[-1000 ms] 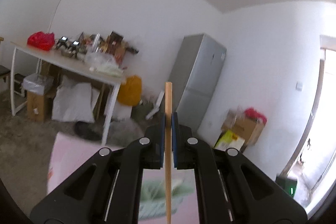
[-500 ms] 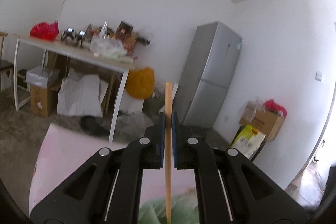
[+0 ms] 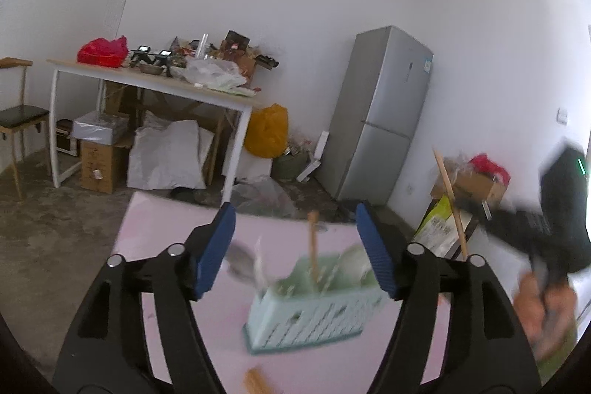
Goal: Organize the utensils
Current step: 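Lower the right gripper's chopstick into the green holder and open the right gripper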
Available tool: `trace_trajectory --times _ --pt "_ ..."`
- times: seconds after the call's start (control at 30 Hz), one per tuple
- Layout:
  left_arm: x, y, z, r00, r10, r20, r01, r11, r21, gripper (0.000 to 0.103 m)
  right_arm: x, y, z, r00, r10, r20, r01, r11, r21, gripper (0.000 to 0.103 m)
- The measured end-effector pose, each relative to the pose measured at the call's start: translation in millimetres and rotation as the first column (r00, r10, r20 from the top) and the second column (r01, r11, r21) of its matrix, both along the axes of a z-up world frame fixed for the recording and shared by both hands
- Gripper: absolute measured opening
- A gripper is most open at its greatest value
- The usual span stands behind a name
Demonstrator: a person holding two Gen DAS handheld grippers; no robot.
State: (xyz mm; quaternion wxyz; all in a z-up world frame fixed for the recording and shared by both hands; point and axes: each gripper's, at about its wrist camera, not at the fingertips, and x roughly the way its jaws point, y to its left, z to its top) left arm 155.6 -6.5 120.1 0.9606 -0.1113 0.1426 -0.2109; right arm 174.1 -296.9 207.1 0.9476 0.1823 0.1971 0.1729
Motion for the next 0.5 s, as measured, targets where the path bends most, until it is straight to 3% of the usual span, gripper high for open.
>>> trace_trajectory --times 0.23,0.5 --pt "-63 35 -44 0.994 0.063 -0.087 -0.05 0.988 0.144 0.074 57 37 26 0.993 0.017 0.116 -0.011 0.999 -0.049 0.007" --pt "-92 76 -95 0.962 0.147 -0.231 -0.101 0.975 0.2 0.075 104 69 27 0.973 -0.031 0.227 0.067 0.986 -0.153 0.007"
